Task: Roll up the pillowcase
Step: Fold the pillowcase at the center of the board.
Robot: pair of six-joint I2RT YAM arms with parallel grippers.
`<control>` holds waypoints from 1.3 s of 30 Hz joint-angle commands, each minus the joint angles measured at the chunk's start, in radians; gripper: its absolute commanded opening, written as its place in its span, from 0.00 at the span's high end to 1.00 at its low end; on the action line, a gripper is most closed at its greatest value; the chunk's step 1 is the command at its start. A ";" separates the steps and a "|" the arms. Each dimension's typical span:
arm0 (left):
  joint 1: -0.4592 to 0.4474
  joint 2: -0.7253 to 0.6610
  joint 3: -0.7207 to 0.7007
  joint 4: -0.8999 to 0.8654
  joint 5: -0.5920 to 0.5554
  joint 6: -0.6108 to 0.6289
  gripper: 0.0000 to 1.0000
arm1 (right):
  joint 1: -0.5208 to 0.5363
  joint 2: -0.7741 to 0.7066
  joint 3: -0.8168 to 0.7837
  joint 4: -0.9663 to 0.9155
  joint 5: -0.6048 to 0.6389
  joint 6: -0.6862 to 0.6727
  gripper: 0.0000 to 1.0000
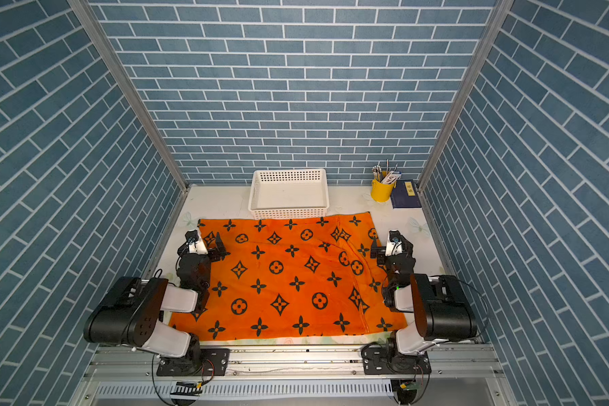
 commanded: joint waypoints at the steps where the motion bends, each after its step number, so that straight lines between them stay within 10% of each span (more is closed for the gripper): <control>1: 0.003 0.005 -0.009 0.012 0.002 0.007 0.00 | 0.000 0.007 0.010 -0.001 -0.007 0.022 0.00; 27: 0.002 -0.011 0.000 -0.010 -0.024 0.001 0.00 | 0.001 -0.032 0.010 -0.028 0.059 0.049 0.00; 32: 0.008 -0.148 0.253 -0.535 -0.146 -0.075 0.00 | 0.000 -0.184 0.150 -0.386 0.197 0.116 0.00; 36: 0.033 -0.136 0.518 -0.919 -0.250 -0.248 0.00 | -0.006 -0.222 0.301 -0.686 0.338 0.419 0.00; 39: 0.059 -0.041 0.727 -1.159 -0.190 -0.310 0.00 | -0.024 -0.195 0.389 -0.755 0.205 0.479 0.00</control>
